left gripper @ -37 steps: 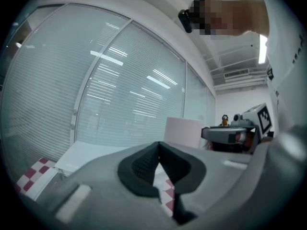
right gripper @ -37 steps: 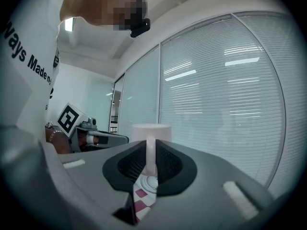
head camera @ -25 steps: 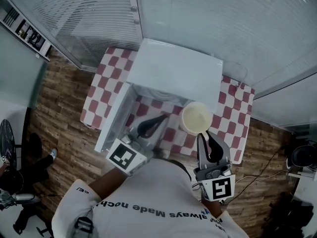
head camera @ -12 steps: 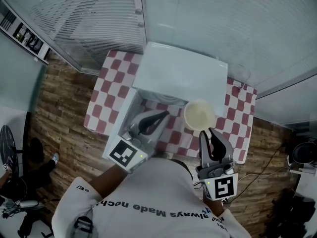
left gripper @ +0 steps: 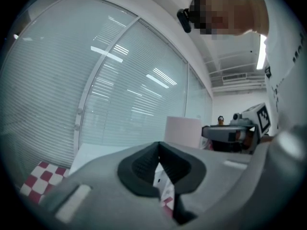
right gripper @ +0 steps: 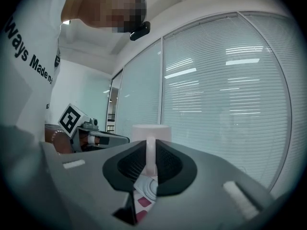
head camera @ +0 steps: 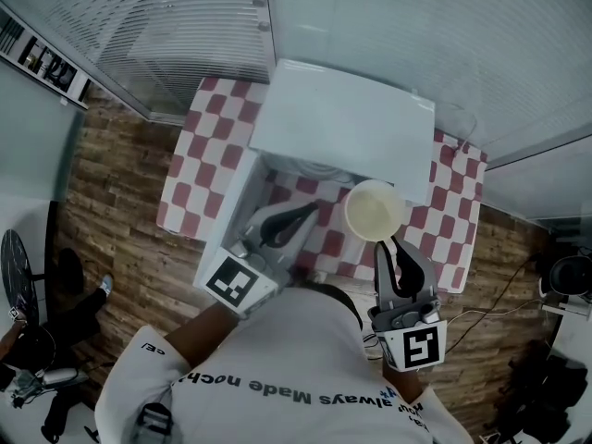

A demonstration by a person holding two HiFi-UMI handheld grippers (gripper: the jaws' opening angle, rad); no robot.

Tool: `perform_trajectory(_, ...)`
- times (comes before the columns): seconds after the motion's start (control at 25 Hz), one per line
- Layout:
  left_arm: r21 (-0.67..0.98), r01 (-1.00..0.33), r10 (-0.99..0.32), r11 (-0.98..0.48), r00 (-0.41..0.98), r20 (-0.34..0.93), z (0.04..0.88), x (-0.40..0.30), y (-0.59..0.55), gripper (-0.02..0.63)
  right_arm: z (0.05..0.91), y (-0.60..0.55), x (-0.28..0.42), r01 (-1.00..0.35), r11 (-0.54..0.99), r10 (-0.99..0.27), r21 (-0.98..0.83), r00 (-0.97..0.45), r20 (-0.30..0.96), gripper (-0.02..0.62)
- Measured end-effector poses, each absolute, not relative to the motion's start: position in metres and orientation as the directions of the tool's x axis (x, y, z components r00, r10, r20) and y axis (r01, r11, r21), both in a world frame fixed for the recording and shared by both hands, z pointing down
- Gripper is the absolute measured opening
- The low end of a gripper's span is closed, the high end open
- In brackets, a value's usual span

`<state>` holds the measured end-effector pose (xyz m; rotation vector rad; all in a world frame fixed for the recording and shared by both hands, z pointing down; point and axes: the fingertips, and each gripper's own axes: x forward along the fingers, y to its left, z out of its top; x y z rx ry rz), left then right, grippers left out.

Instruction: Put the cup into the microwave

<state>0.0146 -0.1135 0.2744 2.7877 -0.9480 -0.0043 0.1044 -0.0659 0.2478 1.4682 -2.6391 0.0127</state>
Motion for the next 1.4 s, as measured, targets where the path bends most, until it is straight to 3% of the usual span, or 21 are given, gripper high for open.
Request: perform_trajectory(1.4, 0.316, -0.675, -0.640, -0.666, 0.735, 0.223, 0.442, 0.005, -0.120, 0.000, 0.418, -0.059, 0.096, -0.849, 0.528, -0.821, -0.022, -0.517, 0.242, 0.042)
